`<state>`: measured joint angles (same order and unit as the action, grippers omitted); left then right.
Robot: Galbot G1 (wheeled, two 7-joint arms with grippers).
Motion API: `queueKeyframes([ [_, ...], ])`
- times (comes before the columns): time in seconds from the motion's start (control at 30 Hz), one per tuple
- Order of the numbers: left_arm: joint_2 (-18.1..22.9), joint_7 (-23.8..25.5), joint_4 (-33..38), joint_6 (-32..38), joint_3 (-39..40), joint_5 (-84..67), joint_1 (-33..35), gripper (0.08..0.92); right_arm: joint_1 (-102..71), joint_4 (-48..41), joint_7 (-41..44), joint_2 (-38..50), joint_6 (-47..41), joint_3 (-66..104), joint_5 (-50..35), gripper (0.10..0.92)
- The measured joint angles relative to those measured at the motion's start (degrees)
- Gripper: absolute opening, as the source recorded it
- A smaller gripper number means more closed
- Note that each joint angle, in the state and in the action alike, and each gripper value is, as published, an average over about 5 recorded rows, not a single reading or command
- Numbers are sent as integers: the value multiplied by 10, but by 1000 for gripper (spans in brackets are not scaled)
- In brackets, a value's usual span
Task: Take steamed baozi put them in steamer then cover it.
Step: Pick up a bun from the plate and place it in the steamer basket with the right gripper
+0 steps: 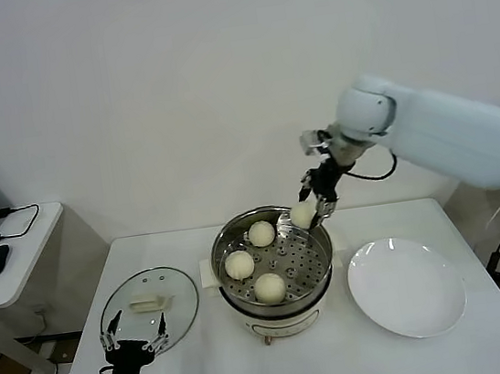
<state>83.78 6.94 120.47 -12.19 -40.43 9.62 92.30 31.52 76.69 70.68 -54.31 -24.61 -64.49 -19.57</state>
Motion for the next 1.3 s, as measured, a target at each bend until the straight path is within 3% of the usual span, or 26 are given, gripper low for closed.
queueKeyframes([
  [1.0,1,-4,-18,2,4,-1,-5,823,-73,-33,-51,-63,-59,-43,41,619],
  [1.13,1,-4,-20,2,5,-1,-7,823,-80,-35,-58,-65,-64,-39,43,660],
  [1.3,1,-4,-18,2,5,-1,-5,823,-82,-32,-63,-63,-71,-33,44,784],
])
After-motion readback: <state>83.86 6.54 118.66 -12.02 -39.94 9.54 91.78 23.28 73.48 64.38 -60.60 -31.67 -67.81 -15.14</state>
